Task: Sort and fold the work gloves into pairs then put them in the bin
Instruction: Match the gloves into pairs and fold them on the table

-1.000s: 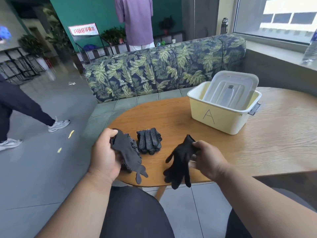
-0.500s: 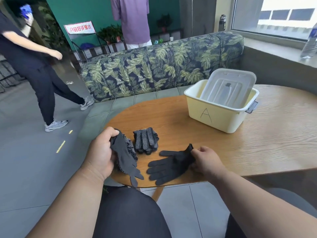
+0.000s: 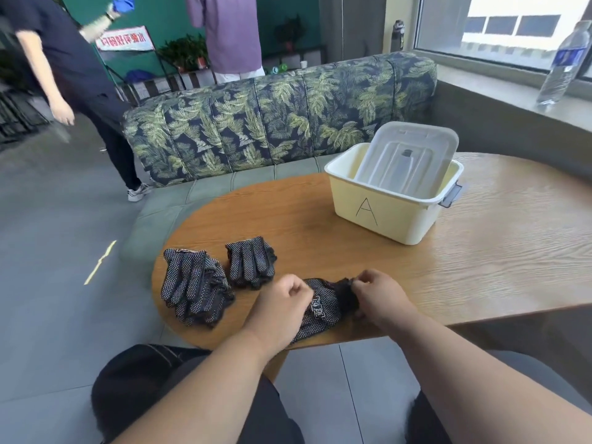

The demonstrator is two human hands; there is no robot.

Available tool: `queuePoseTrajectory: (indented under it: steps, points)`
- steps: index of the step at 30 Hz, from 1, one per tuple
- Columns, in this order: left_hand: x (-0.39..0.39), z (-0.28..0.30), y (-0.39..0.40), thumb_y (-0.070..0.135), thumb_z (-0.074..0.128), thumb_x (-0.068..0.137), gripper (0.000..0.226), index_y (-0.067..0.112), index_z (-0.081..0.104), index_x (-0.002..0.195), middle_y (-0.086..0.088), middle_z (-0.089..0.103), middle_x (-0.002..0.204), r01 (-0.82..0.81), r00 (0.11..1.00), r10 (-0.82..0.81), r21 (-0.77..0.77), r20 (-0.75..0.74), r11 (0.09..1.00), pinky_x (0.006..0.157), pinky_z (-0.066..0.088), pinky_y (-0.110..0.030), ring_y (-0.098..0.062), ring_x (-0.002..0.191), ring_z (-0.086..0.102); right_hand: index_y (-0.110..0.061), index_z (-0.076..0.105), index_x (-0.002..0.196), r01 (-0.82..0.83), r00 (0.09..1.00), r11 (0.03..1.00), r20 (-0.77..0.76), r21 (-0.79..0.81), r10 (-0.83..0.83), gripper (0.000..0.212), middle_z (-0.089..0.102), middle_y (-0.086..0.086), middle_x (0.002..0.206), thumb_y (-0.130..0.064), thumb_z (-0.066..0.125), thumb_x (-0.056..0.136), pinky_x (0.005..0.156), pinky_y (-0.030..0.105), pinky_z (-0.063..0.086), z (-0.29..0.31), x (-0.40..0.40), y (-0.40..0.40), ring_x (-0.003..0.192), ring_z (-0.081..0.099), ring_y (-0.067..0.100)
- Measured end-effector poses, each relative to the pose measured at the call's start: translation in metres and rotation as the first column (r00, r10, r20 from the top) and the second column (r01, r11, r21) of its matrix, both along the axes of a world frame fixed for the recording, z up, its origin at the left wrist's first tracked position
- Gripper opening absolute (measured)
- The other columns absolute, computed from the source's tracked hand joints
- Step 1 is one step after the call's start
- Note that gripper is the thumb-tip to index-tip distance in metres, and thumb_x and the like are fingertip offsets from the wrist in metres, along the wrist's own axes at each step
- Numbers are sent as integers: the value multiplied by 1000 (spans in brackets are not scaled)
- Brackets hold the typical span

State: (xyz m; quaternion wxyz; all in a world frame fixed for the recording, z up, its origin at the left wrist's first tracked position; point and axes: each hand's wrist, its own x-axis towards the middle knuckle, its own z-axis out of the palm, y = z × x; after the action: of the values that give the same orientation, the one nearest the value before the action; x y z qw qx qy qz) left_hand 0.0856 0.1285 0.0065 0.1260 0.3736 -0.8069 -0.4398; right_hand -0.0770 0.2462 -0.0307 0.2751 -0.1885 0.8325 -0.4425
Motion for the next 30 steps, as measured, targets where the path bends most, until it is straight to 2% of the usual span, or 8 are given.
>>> queuePoseTrajectory:
  steps: [2, 5, 9, 12, 18, 23, 27, 30]
  points:
    - [20, -17, -2, 32, 60, 90, 5, 33, 65, 87, 15, 64, 86, -5, 997, 19, -177, 76, 984, 77, 47, -29, -4, 79, 56, -11, 66, 91, -8, 998, 1000, 57, -16, 9, 19, 72, 16, 79, -24, 52, 95, 50, 35, 58, 5, -2, -1, 57, 72, 30]
    - [33, -32, -2, 34, 61, 93, 20, 36, 65, 112, 22, 55, 116, 73, 987, -11, -383, 163, 921, 103, 35, -22, -4, 114, 43, -12, 66, 95, -2, 994, 999, 107, -32, 6, 29, 72, 14, 88, -39, 56, 99, 48, 33, 56, 8, -6, -1, 57, 70, 30]
    - [34, -40, -11, 39, 57, 97, 26, 32, 65, 121, 17, 55, 122, 30, 989, 40, -456, 143, 890, 108, 32, -24, -9, 121, 42, -13, 66, 90, -18, 1000, 999, 0, 31, 18, 29, 71, 6, 66, -42, 70, 90, 48, 31, 55, 0, -4, -6, 56, 71, 26]
    - [35, -49, -20, 42, 55, 99, 30, 32, 63, 125, 14, 55, 127, 16, 982, 69, -439, 177, 898, 110, 33, -27, -12, 125, 42, -17, 65, 82, -20, 983, 996, -179, 89, 36, 23, 68, -3, 64, -39, 71, 86, 53, 26, 44, -3, -3, -7, 60, 63, 16]
    - [27, -57, -23, 38, 56, 99, 33, 28, 63, 129, 12, 54, 131, -16, 991, 76, -472, 109, 881, 111, 29, -25, -11, 126, 42, -12, 62, 82, -29, 982, 993, -187, -118, 6, 20, 58, -7, 61, -29, 72, 88, 49, 22, 39, 1, -1, -9, 53, 48, 10]
    - [24, -62, -33, 39, 54, 100, 31, 25, 66, 125, 2, 58, 125, -116, 965, 218, -512, 144, 851, 107, 40, -38, -24, 118, 51, -9, 52, 86, -43, 993, 976, -115, -212, 19, 20, 53, -3, 66, -18, 70, 88, 52, 25, 39, -2, -2, -12, 57, 44, 14]
    - [26, -64, -41, 44, 59, 97, 22, 27, 70, 108, 2, 60, 113, -143, 949, 265, -512, 173, 847, 94, 50, -39, -25, 105, 58, -25, 50, 92, -26, 999, 972, -41, -232, 17, 21, 67, 1, 78, -15, 68, 87, 58, 36, 46, -11, -7, -17, 58, 52, 20]
    - [26, -64, -42, 41, 62, 95, 14, 30, 69, 94, 6, 59, 104, -159, 954, 263, -497, 145, 853, 85, 53, -40, -23, 96, 60, -39, 55, 113, -3, 1000, 972, -1, -236, 3, 39, 74, 1, 92, -13, 67, 87, 69, 46, 59, -13, -9, -18, 67, 66, 24]
